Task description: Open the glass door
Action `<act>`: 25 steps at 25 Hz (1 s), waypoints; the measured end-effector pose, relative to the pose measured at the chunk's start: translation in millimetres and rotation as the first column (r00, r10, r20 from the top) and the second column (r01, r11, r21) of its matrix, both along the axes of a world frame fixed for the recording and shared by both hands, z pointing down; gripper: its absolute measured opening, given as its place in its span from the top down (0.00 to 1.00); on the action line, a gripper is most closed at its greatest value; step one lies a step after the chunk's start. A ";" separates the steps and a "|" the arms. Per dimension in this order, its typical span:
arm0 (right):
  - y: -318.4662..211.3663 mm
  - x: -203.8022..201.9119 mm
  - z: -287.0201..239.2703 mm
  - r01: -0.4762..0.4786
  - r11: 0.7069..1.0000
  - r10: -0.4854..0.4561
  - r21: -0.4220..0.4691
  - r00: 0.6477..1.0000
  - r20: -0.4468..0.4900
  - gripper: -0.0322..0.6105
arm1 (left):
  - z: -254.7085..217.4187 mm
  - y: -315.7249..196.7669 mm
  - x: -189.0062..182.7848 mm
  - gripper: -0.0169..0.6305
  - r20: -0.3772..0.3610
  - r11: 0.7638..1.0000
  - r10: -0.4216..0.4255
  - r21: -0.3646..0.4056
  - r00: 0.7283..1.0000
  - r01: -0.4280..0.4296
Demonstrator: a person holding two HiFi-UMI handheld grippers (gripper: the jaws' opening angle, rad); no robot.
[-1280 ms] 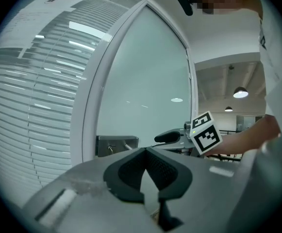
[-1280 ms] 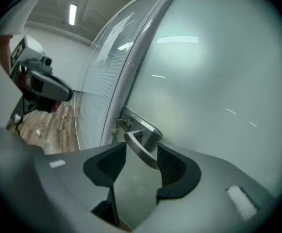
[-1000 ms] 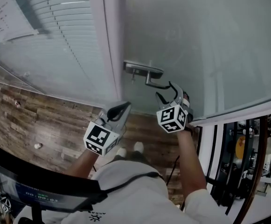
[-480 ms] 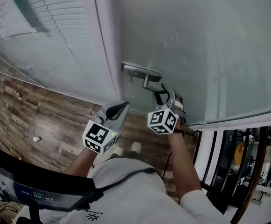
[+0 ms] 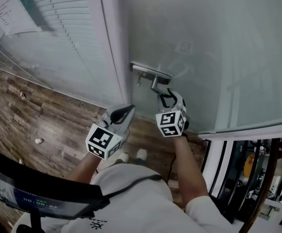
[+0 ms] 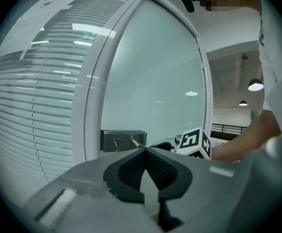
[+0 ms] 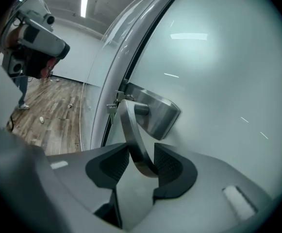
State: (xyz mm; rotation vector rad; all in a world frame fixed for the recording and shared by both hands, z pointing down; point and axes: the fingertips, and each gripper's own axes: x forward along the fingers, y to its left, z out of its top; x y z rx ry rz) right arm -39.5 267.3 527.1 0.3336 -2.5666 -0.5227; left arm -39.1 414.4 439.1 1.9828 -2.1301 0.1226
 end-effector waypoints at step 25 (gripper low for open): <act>-38.2 -23.4 -25.1 0.147 0.956 -0.129 0.255 0.988 -0.088 0.70 | -8.1 -24.8 17.2 0.97 0.051 0.988 -0.149 -0.023 0.988 0.150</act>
